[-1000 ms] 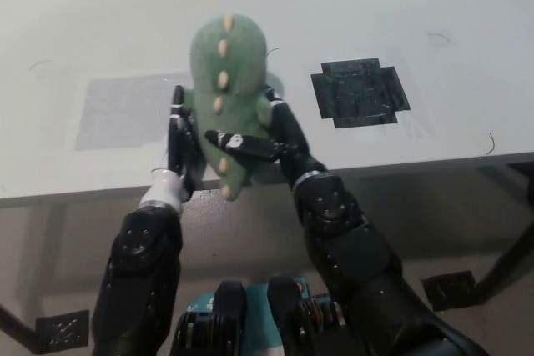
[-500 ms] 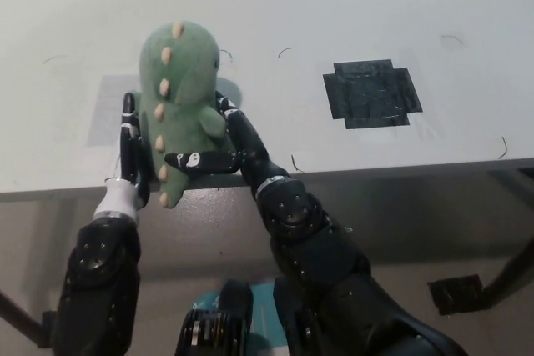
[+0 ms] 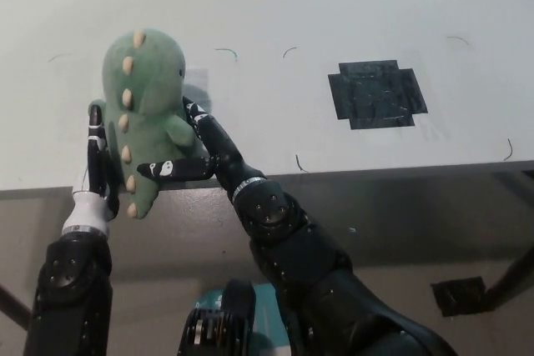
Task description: Use both hands to pick up a dinasour on the right side and move it to the left side
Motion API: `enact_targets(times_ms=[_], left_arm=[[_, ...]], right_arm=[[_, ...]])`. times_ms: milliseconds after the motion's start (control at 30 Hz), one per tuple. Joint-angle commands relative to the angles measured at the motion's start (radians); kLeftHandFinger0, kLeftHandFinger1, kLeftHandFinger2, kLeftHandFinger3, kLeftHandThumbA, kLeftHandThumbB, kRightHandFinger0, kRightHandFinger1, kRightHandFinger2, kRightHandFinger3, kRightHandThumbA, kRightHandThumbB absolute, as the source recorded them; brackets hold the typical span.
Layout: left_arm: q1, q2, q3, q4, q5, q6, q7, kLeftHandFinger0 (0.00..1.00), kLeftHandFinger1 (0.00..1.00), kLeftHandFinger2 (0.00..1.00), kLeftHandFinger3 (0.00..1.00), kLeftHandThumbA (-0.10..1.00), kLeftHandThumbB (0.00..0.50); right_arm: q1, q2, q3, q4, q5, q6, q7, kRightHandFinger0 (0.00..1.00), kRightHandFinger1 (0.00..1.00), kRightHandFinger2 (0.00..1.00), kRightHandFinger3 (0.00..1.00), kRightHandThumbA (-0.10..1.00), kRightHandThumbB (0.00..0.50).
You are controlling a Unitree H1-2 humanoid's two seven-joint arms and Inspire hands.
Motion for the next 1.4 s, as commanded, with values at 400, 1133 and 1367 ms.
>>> enact_targets(times_ms=[400, 1133, 1367], left_arm=[[-0.094, -0.022, -0.032, 0.085, -0.028, -0.029, -0.060, 1.00, 1.00, 1.00, 1.00, 1.00, 0.050], [-0.073, 0.042, -0.009, 0.022, -0.067, 0.051, -0.073, 1.00, 1.00, 1.00, 1.00, 1.00, 0.231], [-0.025, 0.093, 0.025, -0.028, -0.119, 0.098, -0.129, 1.00, 1.00, 1.00, 1.00, 1.00, 0.242]], right_arm=[[-0.065, 0.025, 0.018, 0.040, -0.034, -0.067, 0.031, 1.00, 1.00, 1.00, 1.00, 1.00, 0.000], [-0.006, -0.083, -0.003, -0.149, -0.017, -0.010, 0.055, 1.00, 1.00, 1.00, 1.00, 1.00, 0.064], [0.038, -0.156, -0.062, -0.317, 0.009, 0.064, 0.039, 1.00, 1.00, 1.00, 1.00, 1.00, 0.010]])
